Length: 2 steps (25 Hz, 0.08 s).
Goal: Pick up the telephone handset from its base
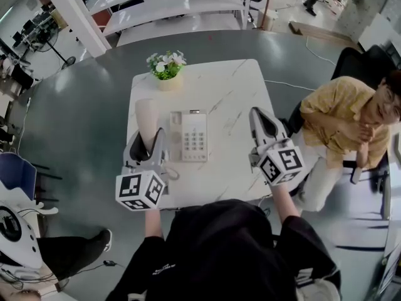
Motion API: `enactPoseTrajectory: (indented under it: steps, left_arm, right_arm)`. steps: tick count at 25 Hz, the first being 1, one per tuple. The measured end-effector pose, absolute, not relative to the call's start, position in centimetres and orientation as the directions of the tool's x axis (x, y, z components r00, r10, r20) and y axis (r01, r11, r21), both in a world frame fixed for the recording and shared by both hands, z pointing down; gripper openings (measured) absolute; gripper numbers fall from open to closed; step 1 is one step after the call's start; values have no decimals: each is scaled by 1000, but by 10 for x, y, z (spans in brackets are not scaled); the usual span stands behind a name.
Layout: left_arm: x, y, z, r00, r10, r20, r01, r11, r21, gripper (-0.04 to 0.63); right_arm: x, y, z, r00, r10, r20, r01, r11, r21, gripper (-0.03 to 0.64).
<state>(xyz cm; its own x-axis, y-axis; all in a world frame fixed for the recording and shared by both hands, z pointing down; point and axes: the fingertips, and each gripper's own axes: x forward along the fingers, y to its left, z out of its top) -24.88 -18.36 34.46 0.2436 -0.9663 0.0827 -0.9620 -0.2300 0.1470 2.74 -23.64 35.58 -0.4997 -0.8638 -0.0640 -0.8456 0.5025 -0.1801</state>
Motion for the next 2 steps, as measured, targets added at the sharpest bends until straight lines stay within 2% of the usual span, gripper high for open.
enactPoseTrajectory:
  steps: [2]
  left_arm:
    - [-249, -184, 343, 242, -967, 84, -962, -229, 147, 210]
  right_arm:
    - [27, -237, 354, -501, -863, -65, -845, 504, -178, -11]
